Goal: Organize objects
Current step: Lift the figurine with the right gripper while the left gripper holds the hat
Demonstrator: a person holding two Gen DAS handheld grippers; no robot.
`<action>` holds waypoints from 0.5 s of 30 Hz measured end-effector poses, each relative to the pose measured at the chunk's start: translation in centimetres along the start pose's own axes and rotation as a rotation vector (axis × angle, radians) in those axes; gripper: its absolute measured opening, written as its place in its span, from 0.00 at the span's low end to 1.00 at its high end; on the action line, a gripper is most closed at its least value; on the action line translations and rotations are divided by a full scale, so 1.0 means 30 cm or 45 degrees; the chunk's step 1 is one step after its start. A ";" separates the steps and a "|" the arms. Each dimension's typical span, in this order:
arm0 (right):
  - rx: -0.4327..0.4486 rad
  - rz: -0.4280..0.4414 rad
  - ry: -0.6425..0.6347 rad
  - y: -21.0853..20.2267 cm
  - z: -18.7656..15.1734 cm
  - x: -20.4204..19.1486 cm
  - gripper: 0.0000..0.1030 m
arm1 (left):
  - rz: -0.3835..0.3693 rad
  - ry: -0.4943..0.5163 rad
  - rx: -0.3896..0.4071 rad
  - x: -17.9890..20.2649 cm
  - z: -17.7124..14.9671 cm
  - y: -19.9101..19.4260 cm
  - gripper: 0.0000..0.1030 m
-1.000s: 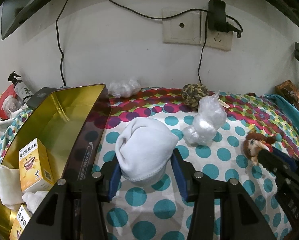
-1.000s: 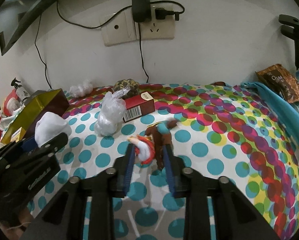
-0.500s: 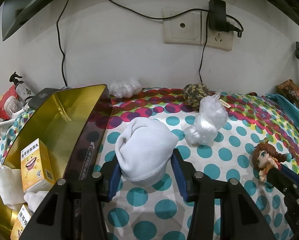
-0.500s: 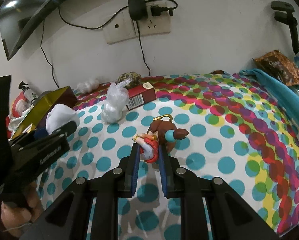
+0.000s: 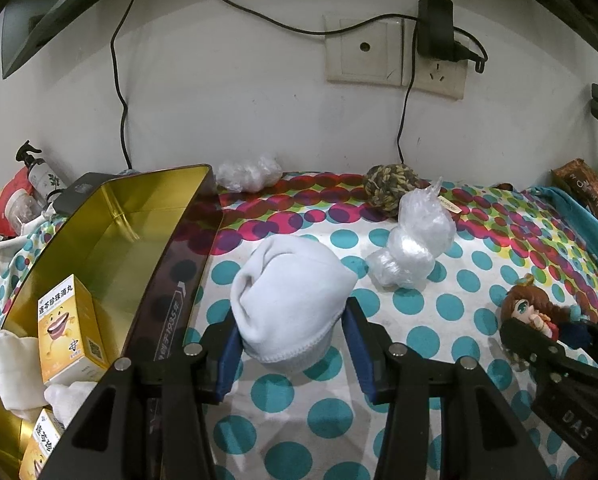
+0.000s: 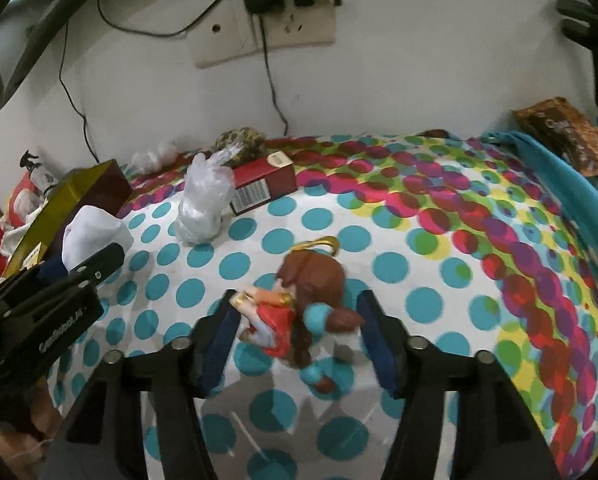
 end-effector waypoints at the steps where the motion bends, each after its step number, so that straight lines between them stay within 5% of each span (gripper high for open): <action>1: -0.005 -0.015 -0.010 0.006 0.001 -0.004 0.43 | 0.000 0.001 -0.001 0.000 0.000 0.001 0.47; 4: 0.012 -0.027 -0.035 -0.001 0.003 -0.014 0.33 | 0.005 0.006 -0.002 0.002 0.000 0.001 0.47; 15: 0.135 -0.034 -0.068 -0.095 -0.008 -0.037 0.33 | 0.025 0.031 0.016 0.003 -0.004 -0.007 0.47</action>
Point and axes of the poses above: each gripper's, at about its wrist camera, not at the fingertips, and y roughly the way its jaws point, x to its right, z to its top, the point moved 8 cm from there along y, roughly the way its jaws point, and after that the axes turned 2 degrees about y, right-handed, at the moved point
